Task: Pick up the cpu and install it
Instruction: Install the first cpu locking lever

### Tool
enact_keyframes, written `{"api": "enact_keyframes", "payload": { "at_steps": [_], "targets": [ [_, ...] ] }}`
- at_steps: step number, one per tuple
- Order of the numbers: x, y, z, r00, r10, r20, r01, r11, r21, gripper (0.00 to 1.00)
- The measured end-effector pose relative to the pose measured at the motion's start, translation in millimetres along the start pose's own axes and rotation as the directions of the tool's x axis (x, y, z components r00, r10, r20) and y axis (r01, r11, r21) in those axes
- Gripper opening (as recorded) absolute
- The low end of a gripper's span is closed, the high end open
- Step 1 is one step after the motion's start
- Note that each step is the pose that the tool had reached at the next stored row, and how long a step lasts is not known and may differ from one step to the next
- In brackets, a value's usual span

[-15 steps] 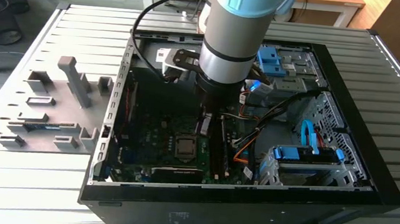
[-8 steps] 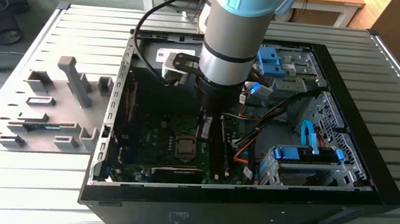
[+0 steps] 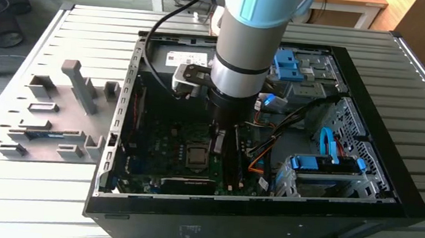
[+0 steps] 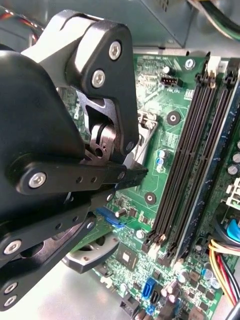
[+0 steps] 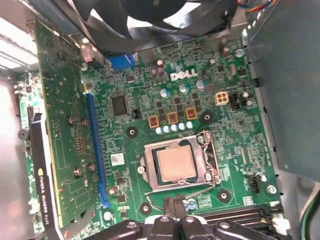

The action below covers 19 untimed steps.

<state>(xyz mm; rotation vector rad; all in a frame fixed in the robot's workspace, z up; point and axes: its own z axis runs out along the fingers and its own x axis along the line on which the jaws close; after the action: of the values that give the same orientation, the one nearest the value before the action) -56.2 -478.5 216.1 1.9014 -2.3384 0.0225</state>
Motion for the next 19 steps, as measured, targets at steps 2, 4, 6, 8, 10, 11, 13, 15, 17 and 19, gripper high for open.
{"api": "enact_keyframes", "payload": {
  "at_steps": [2,4,6,8,10,11,13,15,17,19],
  "targets": [
    [0.5,-0.4,3.3,1.0000,-0.004,-0.0001,0.004,1.0000,0.0005,0.10],
    [1.2,-0.7,5.1,1.0000,-0.008,-0.0006,0.008,1.0000,0.0009,0.10],
    [2.2,-1.1,7.0,0.9999,-0.010,-0.0009,0.010,0.9999,0.0012,0.10],
    [3.7,-1.7,9.6,0.9999,-0.011,0.0008,0.011,0.9999,0.0010,0.10],
    [5.4,-2.3,12.2,0.9999,-0.012,0.0061,0.012,0.9999,0.0000,0.10],
    [6.4,-2.5,13.2,0.9999,-0.012,0.0093,0.012,0.9999,-0.0006,0.10],
    [8.6,-3.1,14.8,0.9997,-0.013,0.0189,0.013,0.9999,-0.0025,0.10],
    [11.2,-3.8,16.0,0.9993,-0.014,0.0332,0.015,0.9999,-0.0052,0.10],
    [13.7,-4.4,16.9,0.9985,-0.016,0.0529,0.017,0.9998,-0.0090,0.10],
    [16.2,-5.0,18.0,0.9969,-0.018,0.0767,0.019,0.9997,-0.0133,0.10]
  ]
}}
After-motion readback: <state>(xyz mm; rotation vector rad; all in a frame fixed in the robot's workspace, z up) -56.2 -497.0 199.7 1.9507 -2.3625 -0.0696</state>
